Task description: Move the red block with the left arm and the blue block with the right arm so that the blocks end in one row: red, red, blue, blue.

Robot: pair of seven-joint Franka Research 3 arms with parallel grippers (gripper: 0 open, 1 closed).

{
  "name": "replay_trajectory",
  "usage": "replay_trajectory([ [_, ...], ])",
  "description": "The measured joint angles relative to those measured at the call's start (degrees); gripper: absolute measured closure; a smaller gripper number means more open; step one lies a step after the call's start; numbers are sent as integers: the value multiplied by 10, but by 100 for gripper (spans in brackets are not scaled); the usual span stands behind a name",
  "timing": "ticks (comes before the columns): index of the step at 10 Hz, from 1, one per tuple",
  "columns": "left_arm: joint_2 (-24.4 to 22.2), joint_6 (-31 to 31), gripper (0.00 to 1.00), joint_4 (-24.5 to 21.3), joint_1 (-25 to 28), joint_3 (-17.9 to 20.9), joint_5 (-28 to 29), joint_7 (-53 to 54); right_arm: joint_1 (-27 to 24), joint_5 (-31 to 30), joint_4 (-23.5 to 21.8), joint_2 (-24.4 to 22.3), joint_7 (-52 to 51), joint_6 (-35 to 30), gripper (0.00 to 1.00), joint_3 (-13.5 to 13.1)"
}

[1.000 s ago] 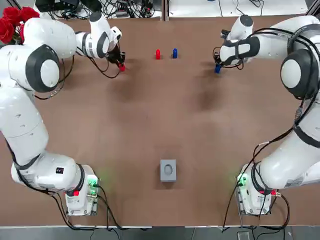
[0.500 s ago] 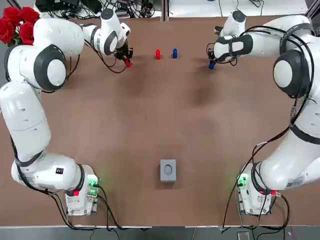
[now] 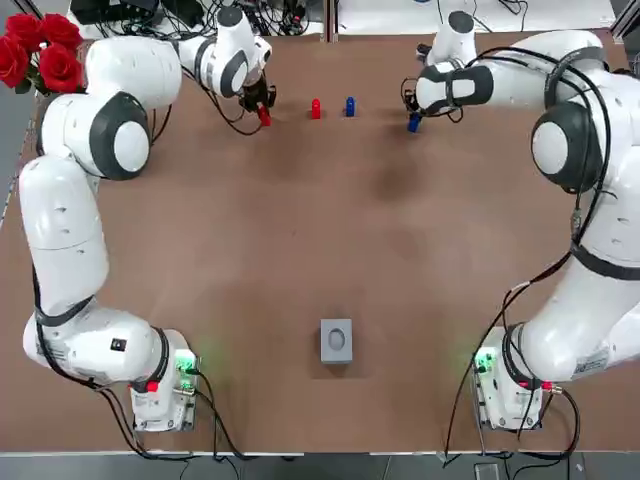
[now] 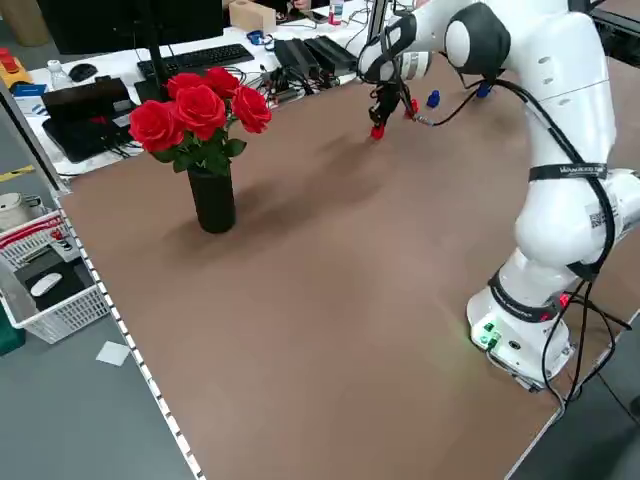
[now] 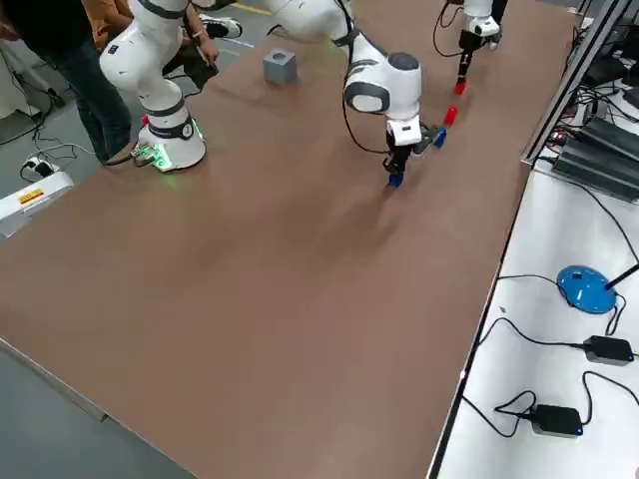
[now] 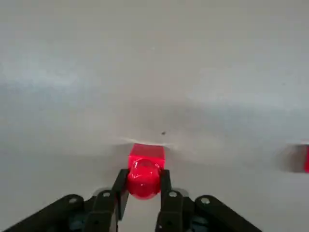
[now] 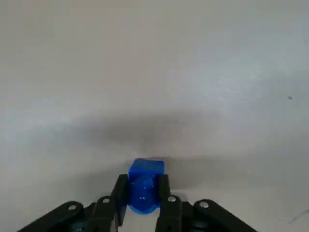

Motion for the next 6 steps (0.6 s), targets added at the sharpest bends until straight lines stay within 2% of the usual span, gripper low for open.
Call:
replay_trajectory([
  [2, 7, -2, 70, 10, -5, -8, 27, -5, 1, -41, 38, 22, 54, -20, 70, 21],
  [6, 41, -49, 70, 73, -19, -19, 35, -19, 1, -45, 103, 59, 59, -45, 70, 25],
])
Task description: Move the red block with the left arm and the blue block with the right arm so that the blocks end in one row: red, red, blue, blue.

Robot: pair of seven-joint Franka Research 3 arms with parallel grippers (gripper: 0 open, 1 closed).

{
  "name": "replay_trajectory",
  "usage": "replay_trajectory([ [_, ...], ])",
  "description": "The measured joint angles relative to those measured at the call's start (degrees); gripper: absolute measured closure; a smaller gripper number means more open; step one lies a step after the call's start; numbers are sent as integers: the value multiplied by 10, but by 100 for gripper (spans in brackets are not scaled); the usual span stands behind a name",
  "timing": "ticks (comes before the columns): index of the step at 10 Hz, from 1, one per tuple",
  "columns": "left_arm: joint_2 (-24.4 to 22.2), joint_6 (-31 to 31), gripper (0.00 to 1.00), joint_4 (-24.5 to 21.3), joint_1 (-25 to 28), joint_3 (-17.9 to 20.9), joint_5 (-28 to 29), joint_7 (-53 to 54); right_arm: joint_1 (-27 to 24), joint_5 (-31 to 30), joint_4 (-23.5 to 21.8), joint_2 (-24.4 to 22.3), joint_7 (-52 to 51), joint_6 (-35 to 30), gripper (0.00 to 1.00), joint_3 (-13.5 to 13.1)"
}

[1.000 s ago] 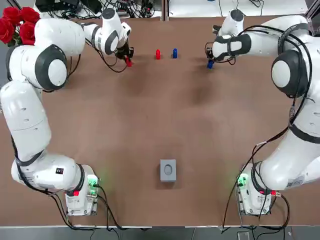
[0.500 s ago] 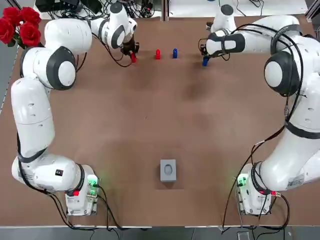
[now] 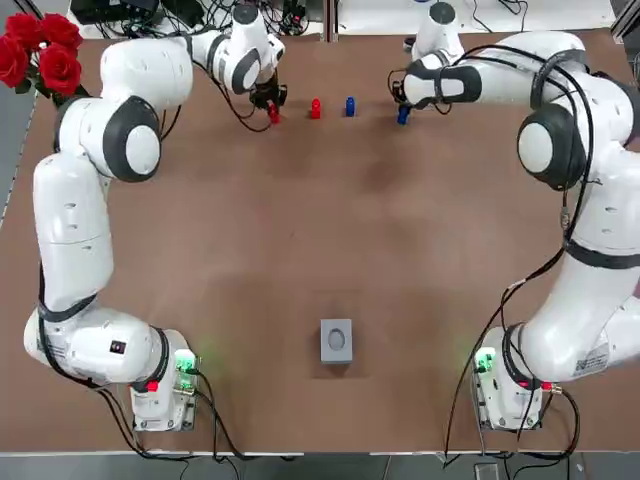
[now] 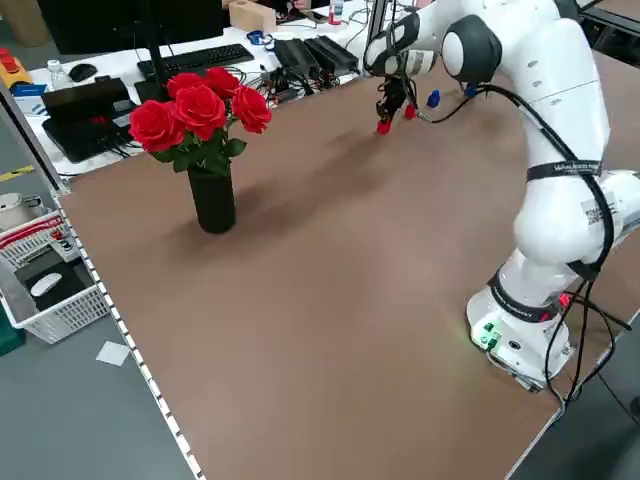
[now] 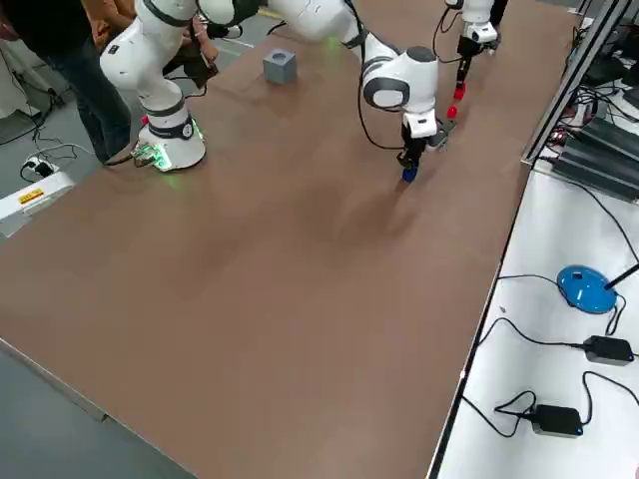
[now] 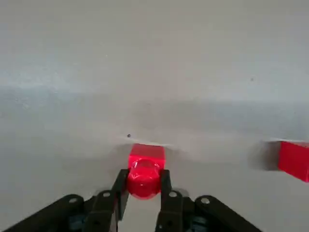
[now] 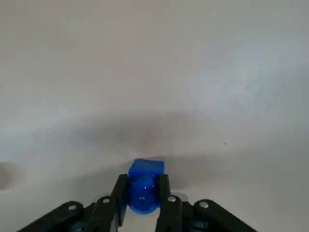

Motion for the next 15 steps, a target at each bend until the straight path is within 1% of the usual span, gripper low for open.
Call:
replay_trajectory([
  [2, 15, -7, 70, 26, -9, -1, 0, 0, 1, -1, 25, 14, 0, -13, 70, 5],
  [4, 28, -11, 70, 49, -15, -2, 0, 0, 4, -3, 45, 23, 4, -30, 70, 19],
  [6, 37, -12, 70, 64, -17, -3, 0, 0, 10, -7, 62, 27, 7, -41, 70, 20],
  [10, 48, -19, 70, 83, -24, -3, 1, 0, 13, -26, 86, 48, 12, -43, 70, 20],
  [15, 51, -22, 69, 88, -26, -3, 2, 0, 25, -32, 119, 68, 27, -46, 70, 20],
])
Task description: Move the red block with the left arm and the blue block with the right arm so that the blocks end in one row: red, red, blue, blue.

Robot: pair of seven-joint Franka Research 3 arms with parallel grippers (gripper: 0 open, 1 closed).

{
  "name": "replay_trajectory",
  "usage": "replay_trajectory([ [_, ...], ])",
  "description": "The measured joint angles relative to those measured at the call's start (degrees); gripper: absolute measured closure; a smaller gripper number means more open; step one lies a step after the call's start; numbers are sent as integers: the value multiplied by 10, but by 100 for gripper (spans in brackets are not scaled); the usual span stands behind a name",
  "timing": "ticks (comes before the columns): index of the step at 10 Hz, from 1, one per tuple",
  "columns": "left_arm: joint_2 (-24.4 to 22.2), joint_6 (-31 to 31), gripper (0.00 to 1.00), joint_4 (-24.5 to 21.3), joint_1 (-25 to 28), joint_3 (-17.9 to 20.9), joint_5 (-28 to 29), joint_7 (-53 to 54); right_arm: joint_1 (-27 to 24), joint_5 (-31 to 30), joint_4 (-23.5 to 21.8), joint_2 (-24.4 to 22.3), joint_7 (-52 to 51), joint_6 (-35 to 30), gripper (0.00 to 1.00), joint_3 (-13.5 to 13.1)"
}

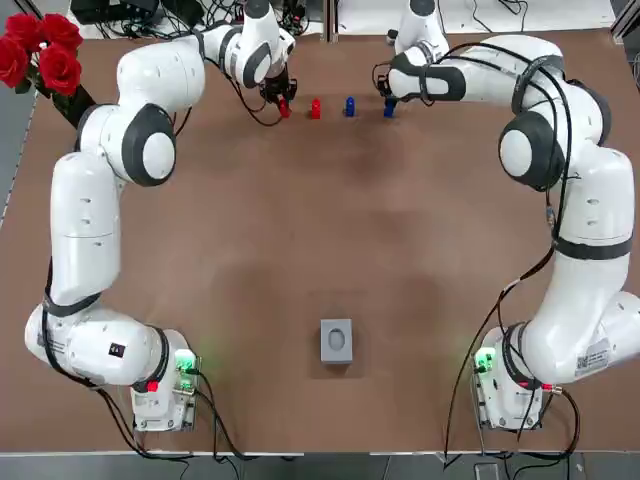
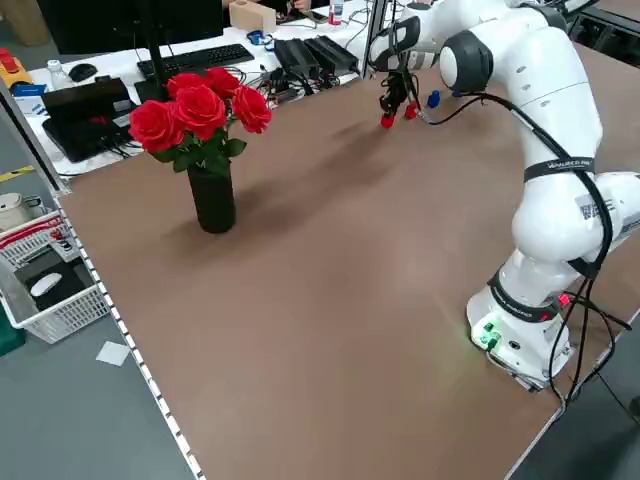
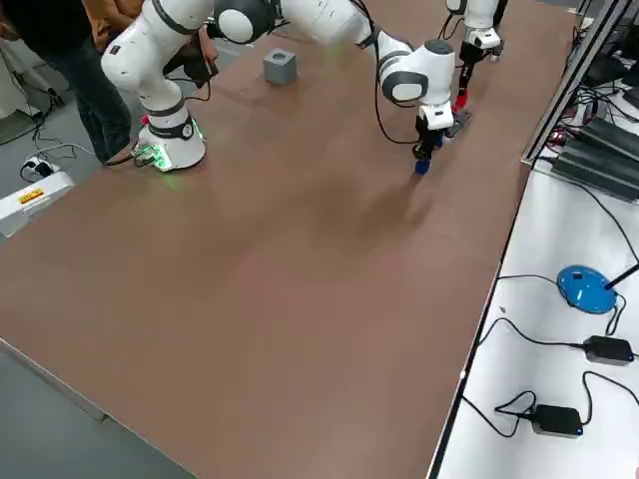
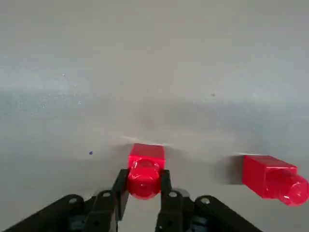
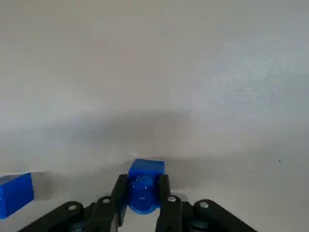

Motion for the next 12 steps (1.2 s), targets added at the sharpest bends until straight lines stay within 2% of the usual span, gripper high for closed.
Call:
replay_trajectory([
  [2, 3, 3, 42, 1, -2, -2, 0, -2, 5, 0, 7, 4, 5, 0, 69, 0],
  [4, 2, 4, 13, 8, -1, -2, 0, -4, 6, -1, 10, 9, 7, -3, 59, 0],
  [5, -7, -8, 1, 13, 1, -2, 0, -4, 6, -2, 11, 13, 8, -10, 47, 0],
  [7, -45, -80, 1, 14, 6, -2, 0, 2, 6, -3, 22, 15, 8, -33, 38, 0],
  [8, -70, -114, 1, 11, 12, -2, 0, 30, 6, -3, 31, 14, 9, -44, 37, 0],
  [9, -99, -134, 1, -7, 23, -2, 0, 75, 5, -3, 40, 13, 13, -48, 30, 0],
  [11, -182, -146, 1, -81, 49, -1, 0, 167, 1, -3, 47, -9, 38, -70, 3, 11],
  [12, -226, -152, 1, -117, 61, 0, 0, 195, -3, -3, 41, -40, 45, -93, 0, 13],
])
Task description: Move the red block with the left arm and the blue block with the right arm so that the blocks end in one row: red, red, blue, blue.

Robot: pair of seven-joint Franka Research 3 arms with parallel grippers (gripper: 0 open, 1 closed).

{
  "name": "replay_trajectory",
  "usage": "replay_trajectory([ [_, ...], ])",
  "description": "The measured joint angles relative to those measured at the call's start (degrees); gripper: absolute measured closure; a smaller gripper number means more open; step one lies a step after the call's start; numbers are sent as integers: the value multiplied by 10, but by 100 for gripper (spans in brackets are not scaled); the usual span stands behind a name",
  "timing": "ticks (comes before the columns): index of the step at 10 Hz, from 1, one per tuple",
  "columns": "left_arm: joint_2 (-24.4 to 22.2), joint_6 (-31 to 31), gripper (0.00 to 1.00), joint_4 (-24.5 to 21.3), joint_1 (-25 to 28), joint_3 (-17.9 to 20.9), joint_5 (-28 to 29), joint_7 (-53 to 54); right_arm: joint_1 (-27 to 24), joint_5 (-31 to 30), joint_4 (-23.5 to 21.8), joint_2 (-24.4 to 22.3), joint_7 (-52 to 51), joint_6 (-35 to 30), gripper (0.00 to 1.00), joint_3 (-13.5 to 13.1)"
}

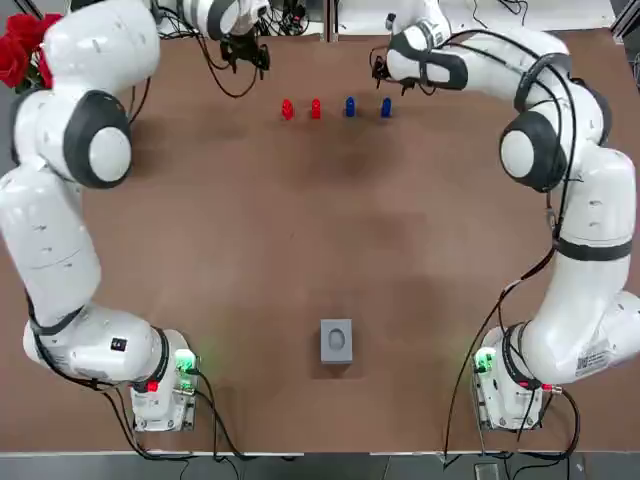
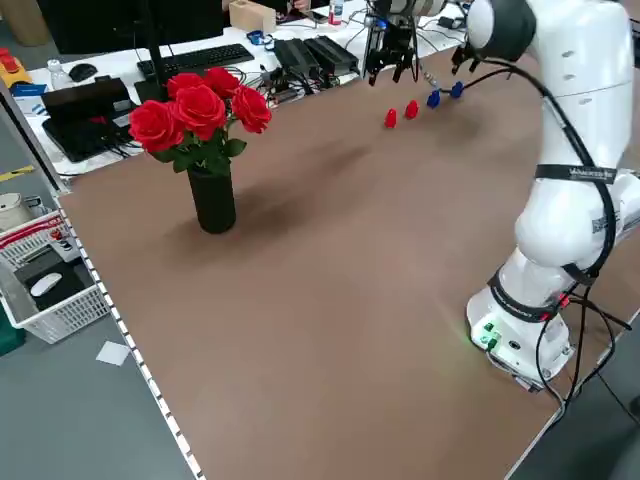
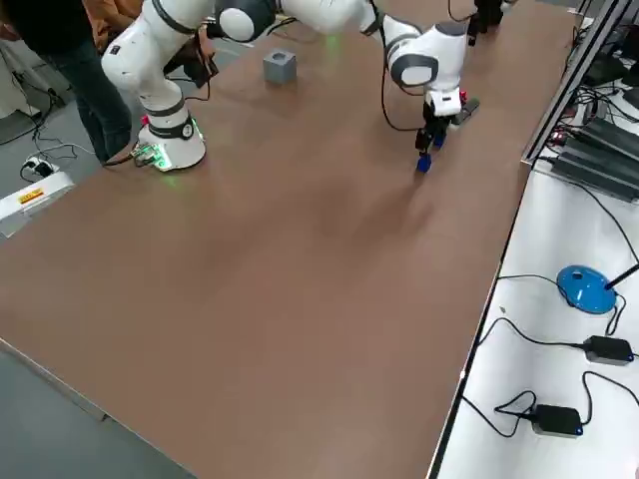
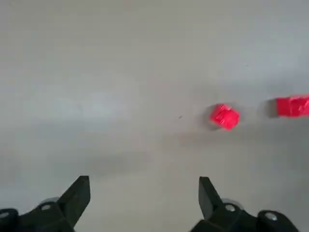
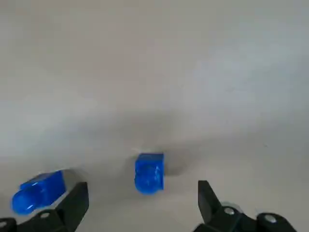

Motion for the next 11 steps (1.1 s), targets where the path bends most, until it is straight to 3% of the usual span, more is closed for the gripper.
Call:
replay_trajectory([
  [2, -78, -26, 1, -45, 25, 6, -25, 21, -34, 5, -70, -116, -8, -24, 0, 1],
  [3, -112, -57, 1, -53, 38, 21, -74, 27, -56, 31, -119, -187, -33, -43, 0, -4],
  [4, -147, -87, 1, -55, 45, 51, -118, 43, -70, 77, -158, -258, -86, -87, 0, -31],
  [5, -183, -113, 1, -56, 50, 81, -144, 69, -74, 110, -180, -320, -150, -145, 0, -76],
  [7, -254, -163, 1, -57, 54, 130, -192, 109, -80, 129, -198, -413, -236, -247, 0, -154],
  [9, -311, -214, 1, -58, 55, 162, -211, 141, -82, 127, -205, -479, -257, -323, 0, -196],
  [11, -354, -244, 1, -66, 67, 163, -211, 142, -84, 106, -208, -532, -273, -373, 0, -222],
])
